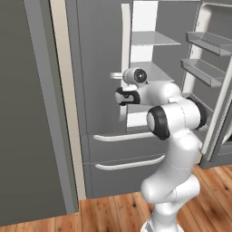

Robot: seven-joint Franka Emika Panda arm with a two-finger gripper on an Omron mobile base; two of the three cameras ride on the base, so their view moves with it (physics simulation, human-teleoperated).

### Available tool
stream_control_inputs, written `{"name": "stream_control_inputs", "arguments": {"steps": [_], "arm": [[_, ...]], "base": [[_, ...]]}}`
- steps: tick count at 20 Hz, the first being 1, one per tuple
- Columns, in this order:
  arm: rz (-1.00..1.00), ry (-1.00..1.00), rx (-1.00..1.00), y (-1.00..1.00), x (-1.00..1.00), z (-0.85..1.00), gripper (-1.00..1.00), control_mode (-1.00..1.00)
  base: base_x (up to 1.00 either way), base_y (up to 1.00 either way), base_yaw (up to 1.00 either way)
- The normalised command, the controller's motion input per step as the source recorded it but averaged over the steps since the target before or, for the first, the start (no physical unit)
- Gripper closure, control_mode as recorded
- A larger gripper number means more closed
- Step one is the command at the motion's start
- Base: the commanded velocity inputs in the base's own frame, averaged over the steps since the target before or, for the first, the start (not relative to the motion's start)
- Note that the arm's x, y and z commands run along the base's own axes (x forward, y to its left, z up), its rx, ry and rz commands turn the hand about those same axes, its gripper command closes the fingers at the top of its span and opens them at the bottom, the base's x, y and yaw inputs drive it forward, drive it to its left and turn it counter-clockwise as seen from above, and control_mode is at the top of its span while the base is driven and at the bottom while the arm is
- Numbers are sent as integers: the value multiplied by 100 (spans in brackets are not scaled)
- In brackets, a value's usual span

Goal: Take the lemon wedge from the fridge and place it on the plate with fish on the dining counter.

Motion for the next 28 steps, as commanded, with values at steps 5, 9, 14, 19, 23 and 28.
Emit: {"name": "stream_control_inputs", "arguments": {"steps": [5,9,14,19,23,28], "arm": [[0,0,0,70,-93,32,100,-100],[0,0,0,99,-100,45,100,-100],[0,0,-6,100,-100,61,100,-100],[-1,0,-9,99,-100,76,-100,-100],[-14,-7,-2,18,-100,71,-100,-100],[-22,-2,0,-3,-100,51,-100,-100]], "base": [[0,0,0],[0,0,0],[0,0,0],[0,0,0],[0,0,0],[0,0,0]]}}
